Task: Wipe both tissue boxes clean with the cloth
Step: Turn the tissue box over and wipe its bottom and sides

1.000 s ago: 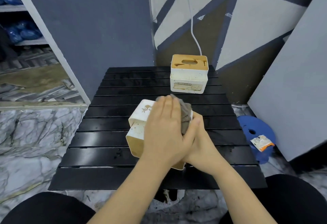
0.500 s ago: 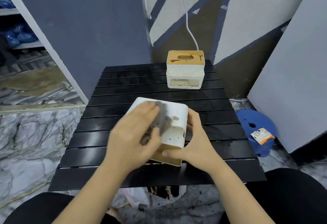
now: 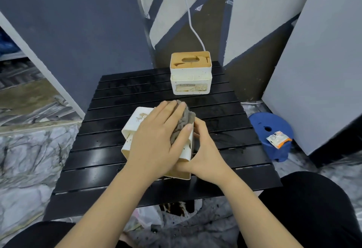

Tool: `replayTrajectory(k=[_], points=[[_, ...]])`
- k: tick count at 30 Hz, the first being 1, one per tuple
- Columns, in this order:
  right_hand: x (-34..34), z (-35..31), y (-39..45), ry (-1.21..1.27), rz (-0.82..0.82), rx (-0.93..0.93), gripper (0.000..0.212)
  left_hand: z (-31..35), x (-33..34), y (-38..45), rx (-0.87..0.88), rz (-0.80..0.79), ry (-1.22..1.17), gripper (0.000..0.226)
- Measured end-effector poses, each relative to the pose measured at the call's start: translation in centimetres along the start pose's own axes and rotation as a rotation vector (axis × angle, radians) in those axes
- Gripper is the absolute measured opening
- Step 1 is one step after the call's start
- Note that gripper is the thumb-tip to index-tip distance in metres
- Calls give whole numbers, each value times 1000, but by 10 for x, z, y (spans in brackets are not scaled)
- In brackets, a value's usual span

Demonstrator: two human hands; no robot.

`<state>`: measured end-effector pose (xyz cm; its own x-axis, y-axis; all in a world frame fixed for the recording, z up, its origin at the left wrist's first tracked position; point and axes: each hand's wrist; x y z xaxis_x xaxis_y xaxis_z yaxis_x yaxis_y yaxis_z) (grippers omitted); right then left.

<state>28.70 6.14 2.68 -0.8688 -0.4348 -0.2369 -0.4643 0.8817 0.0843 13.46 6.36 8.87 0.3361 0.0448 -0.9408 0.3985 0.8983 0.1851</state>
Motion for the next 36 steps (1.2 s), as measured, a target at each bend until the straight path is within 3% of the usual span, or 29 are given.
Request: replayTrajectory(k=[3,7,10,16,23,25,28,36], points=[[-1,2,0,13,-1,-14,109,-5,2,-15,154,20,-19,56],[-1,5,0,10,-6,-19,106,-25,16,-43,264,172,127,52],[-2,9,2,-2,-27,-15,113,-46,30,-66,167,265,166,50],[-4,14,3,-19,-49,-15,119,-61,45,-98,-167,343,-8,55],[-6,13,5,-54,-60,-2,119,-48,46,-88,-101,411,112,46],[-7,12,6,-63,-61,4,117,-47,40,-85,-35,368,121,51],[-8,10,7,-79,-67,2,114,-44,20,-73,0,168,124,70],[-11,2,9,-65,-107,0,108,-21,-21,-44,-217,-181,161,98]])
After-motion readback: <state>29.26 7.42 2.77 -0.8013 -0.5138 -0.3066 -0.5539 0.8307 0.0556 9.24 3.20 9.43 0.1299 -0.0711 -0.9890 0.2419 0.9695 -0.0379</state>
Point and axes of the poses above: each hand's wrist, its own y-axis towards the middle knuckle, its own x-axis out of the palm, z = x × y, and after that the axes turned 15 degrees about -z, right-handed
